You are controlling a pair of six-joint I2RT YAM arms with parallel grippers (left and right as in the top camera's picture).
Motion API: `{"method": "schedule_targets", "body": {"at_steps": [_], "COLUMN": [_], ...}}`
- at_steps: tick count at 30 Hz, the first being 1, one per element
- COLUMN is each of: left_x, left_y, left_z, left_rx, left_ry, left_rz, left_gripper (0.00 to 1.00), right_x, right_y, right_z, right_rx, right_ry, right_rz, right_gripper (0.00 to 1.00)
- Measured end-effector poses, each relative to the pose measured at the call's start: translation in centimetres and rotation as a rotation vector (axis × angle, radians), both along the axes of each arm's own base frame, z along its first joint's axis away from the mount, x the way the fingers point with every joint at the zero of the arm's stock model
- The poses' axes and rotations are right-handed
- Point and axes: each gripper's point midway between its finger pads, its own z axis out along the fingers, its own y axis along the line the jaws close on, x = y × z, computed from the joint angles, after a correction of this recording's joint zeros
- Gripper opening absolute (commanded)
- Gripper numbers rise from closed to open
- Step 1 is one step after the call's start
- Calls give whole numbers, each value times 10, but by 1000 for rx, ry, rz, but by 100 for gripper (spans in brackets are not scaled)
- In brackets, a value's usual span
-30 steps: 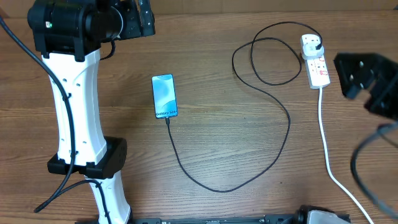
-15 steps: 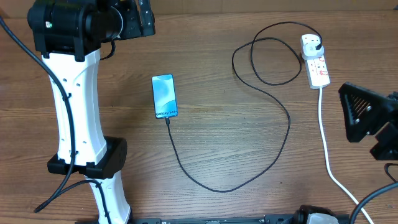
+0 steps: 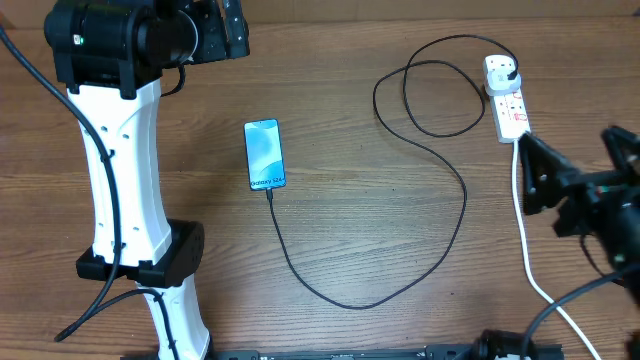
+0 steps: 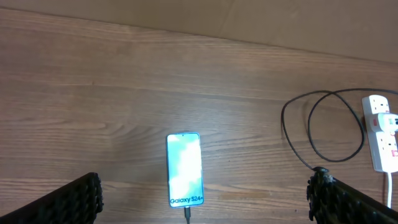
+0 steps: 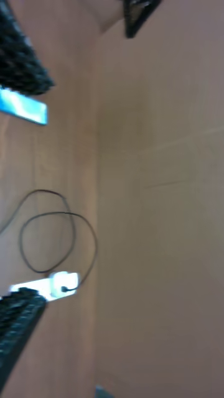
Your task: Plug charger to phone and switch on socket
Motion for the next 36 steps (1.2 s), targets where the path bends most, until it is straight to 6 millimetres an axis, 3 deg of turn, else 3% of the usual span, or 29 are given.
{"method": "schedule_targets", "body": {"at_steps": [7,21,32,36], "left_x": [0,0,0,0], "left_y": [0,0,0,0], "left_z": [0,0,0,0], "left_rx": [2,2,2,2], "left_ry": [0,0,0,0], "left_rz": [-2,-2,-3,-3], "left_gripper": [99,100,100,100], "right_x": [11,10,12,12], "right_y": [14,15,15,15], "right_z": [-74,-223,-268,-269], "right_rx": [-17,-25,-22,-22], "right_ry": [-140,-257,-215,-213], "right_rz": [61,61,61,61], "right_gripper": [100,100,100,100]}}
